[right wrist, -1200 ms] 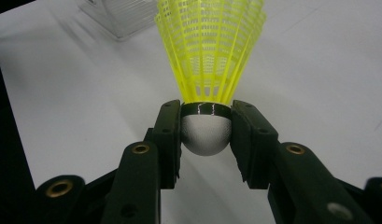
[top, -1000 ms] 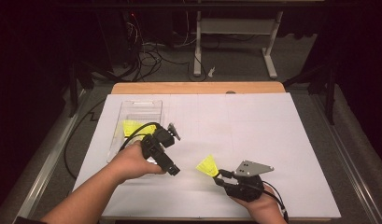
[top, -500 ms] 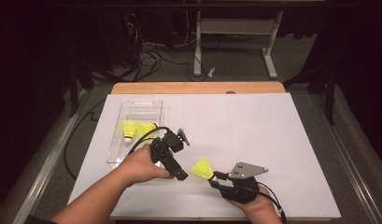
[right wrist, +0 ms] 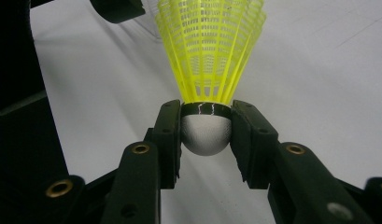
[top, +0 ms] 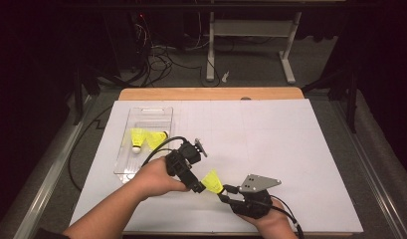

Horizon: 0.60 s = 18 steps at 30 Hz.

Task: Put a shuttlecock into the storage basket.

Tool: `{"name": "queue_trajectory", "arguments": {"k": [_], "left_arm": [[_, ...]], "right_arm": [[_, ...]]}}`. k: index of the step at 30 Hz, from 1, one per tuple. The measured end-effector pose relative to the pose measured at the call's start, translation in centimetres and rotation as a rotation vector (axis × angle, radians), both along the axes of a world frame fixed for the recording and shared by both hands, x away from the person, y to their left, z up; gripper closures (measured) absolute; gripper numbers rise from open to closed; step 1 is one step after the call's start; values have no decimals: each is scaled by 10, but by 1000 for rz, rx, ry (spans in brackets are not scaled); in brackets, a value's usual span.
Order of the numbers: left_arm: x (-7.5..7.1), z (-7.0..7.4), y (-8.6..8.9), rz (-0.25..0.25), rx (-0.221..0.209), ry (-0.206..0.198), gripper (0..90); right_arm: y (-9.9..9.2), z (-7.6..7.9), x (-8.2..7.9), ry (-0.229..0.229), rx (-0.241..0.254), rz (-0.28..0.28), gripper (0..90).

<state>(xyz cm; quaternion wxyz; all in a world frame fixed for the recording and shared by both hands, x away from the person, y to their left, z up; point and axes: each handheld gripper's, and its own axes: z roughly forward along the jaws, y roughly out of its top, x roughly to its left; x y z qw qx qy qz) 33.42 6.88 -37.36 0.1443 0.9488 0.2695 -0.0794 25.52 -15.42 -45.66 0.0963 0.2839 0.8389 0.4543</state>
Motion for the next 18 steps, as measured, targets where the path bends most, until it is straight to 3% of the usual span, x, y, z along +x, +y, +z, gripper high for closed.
{"name": "queue_trajectory", "arguments": {"k": [7, 18], "left_arm": [[-1, -1, -1, -33, -21, 23, 392], [-2, -3, -7, -63, -14, 32, 541]], "right_arm": [[1, -1, 0, -2, -7, 5, 661], [4, -2, 0, 2, -14, 11, 660]]}}
